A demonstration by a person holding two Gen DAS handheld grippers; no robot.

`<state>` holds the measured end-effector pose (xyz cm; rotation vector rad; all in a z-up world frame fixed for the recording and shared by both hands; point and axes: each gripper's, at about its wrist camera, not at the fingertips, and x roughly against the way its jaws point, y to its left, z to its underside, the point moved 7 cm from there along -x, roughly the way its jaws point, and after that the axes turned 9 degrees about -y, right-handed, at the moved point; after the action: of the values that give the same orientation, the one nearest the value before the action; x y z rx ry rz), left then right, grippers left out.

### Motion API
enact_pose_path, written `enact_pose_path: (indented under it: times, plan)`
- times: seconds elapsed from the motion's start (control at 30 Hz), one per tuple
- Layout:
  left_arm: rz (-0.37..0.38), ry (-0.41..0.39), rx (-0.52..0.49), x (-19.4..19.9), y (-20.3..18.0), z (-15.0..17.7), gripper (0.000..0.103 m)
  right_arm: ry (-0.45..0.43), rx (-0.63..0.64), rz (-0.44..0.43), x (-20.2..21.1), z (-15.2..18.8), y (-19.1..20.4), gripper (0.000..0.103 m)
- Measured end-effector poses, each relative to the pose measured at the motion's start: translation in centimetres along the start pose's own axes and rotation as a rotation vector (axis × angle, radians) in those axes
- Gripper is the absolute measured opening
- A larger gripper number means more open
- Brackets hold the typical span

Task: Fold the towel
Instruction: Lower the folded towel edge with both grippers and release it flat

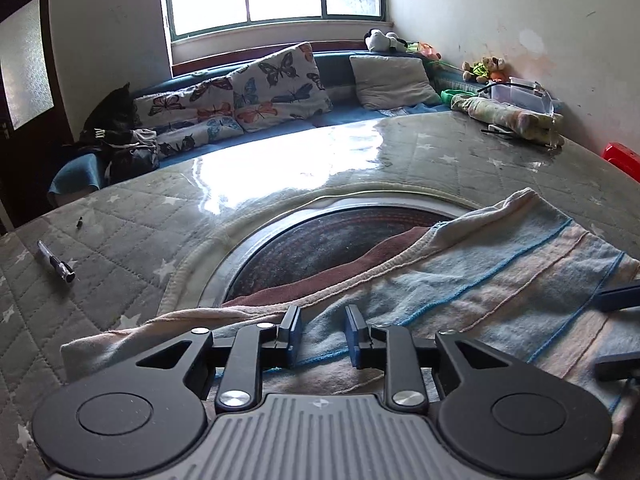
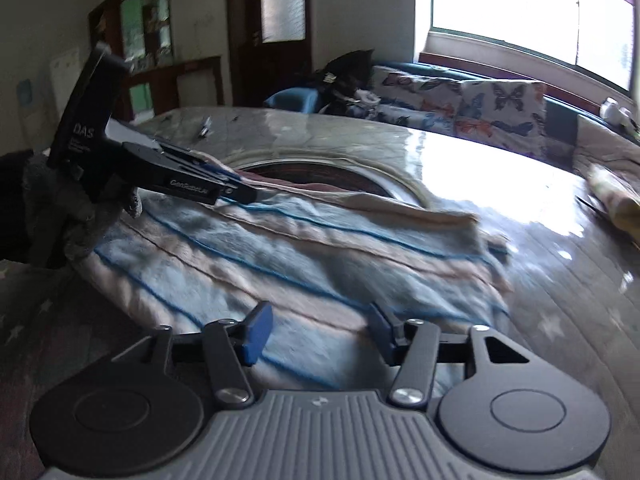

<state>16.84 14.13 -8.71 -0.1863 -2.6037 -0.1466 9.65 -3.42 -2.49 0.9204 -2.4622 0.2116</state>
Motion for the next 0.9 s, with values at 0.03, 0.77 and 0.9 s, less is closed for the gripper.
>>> enact_pose_path:
  times: [0.03,0.77,0.9]
  plan:
    - [-0.002,-0.001,0.0,0.0,0.0,0.0,0.027,-0.004,-0.017,0.01,0.5,0.3,-0.6,0.06]
    - [-0.019,-0.016,0.125,15.7,1.9,7.1,0.027,-0.055,-0.105,-0.023,1.5,1.3,-0.9,0.102]
    - [-0.04,-0.004,0.168,16.3,3.5,8.8,0.026,-0.043,-0.087,-0.019,1.3,1.4,-0.6,0.103]
